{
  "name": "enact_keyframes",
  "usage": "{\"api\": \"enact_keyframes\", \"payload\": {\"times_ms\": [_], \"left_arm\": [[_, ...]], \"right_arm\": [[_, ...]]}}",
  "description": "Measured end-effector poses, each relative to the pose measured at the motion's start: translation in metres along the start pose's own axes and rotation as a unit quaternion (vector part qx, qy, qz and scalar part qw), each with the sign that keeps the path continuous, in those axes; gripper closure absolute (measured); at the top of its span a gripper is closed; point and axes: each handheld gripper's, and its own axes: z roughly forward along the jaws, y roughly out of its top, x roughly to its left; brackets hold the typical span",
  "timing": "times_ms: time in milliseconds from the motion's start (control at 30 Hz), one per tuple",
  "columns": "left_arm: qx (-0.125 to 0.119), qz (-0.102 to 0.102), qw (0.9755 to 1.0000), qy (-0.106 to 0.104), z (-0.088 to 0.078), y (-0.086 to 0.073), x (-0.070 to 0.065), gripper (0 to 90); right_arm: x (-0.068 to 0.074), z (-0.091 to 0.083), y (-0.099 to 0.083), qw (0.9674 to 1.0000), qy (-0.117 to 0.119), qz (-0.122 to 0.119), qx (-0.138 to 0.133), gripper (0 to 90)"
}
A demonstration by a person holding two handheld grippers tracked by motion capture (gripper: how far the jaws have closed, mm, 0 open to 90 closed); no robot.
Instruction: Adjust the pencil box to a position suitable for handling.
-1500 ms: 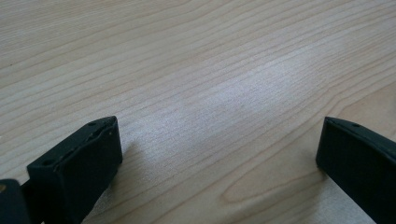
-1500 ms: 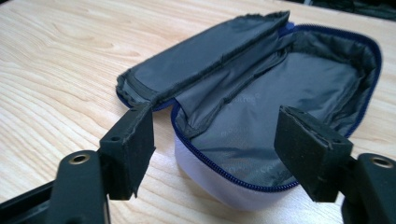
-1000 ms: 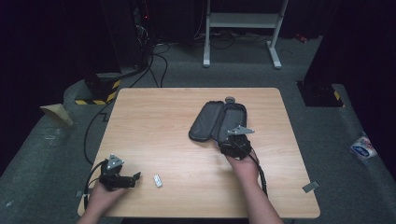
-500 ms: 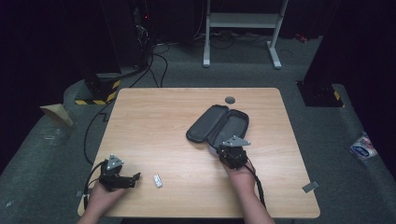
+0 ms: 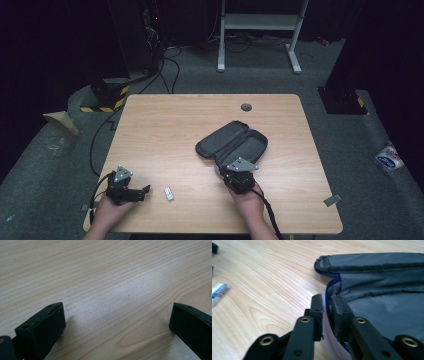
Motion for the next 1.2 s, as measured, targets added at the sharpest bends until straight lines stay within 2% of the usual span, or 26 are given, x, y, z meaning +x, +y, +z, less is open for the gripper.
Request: {"api": "enact_keyframes", "payload": {"times_ms": [167,333,433,533,567,600,667,767,933,967,1067,1133,1200], "left_arm": [[0.000,0.000,1.0000,0.000,0.000,0.000,0.000,0.8],[0.000,0.000,1.0000,0.000,0.000,0.000,0.000,0.8],[0.000,-0.001,1.0000,0.000,0.000,0.000,0.000,0.8],[-0.003,0.000,1.0000,0.003,-0.001,-0.001,0.000,1.5],[-0.003,0.000,1.0000,0.003,-0.001,-0.001,0.000,1.8],[-0.003,0.000,1.0000,0.004,-0.001,-0.001,0.000,1.8],[-0.003,0.000,1.0000,0.005,-0.001,-0.001,0.000,2.0],[-0.003,-0.002,1.0000,0.006,-0.001,-0.001,0.000,2.0],[-0.003,-0.002,1.0000,0.006,-0.001,-0.001,0.000,2.0],[-0.003,-0.002,1.0000,0.006,-0.001,-0.001,0.000,2.0],[-0.003,-0.001,1.0000,0.005,-0.001,-0.001,0.000,2.0],[-0.003,-0.001,1.0000,0.005,-0.001,-0.001,0.000,2.0],[-0.003,-0.001,1.0000,0.004,-0.001,-0.001,0.000,2.2]], "right_arm": [[-0.001,-0.011,0.005,0.9998,0.001,0.015,-0.016,68.5],[-0.012,-0.024,0.012,0.9993,-0.017,0.019,-0.029,64.0],[-0.035,-0.035,0.017,0.9976,-0.055,0.026,-0.031,60.7],[-0.059,-0.040,0.018,0.9957,-0.081,0.037,-0.026,59.1],[-0.059,-0.040,0.018,0.9957,-0.081,0.037,-0.026,59.1],[-0.067,-0.040,0.018,0.9950,-0.088,0.042,-0.022,58.3],[-0.091,-0.041,0.017,0.9922,-0.113,0.050,-0.015,56.6],[-0.109,-0.040,0.015,0.9886,-0.139,0.057,-0.008,56.8],[-0.132,-0.038,0.016,0.9848,-0.158,0.072,0.001,56.3],[-0.132,-0.038,0.016,0.9848,-0.158,0.072,0.001,56.3],[-0.146,-0.035,0.021,0.9824,-0.166,0.086,0.002,55.0],[-0.150,-0.031,0.022,0.9825,-0.164,0.089,-0.001,56.9],[-0.153,-0.021,0.021,0.9827,-0.160,0.092,0.020,58.0]]}}
